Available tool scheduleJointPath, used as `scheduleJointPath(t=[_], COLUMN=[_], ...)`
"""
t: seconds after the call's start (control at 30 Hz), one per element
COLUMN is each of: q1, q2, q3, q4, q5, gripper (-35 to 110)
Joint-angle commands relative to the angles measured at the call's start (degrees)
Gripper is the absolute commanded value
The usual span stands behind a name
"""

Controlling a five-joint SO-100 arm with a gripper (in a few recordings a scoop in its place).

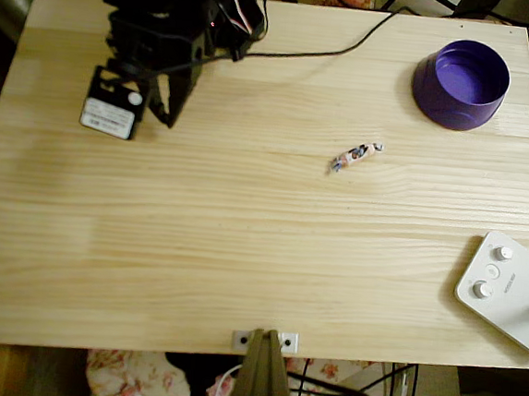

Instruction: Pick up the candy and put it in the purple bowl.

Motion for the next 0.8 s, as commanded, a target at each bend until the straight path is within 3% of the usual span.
scheduleJointPath(t=[0.0,0.77], q1=[0.9,1.6], q2=[0.7,0.7], q3=[-0.6,-0.6], q4=[0.0,0.1], q5=[1.1,1.7], gripper=[-1,-1])
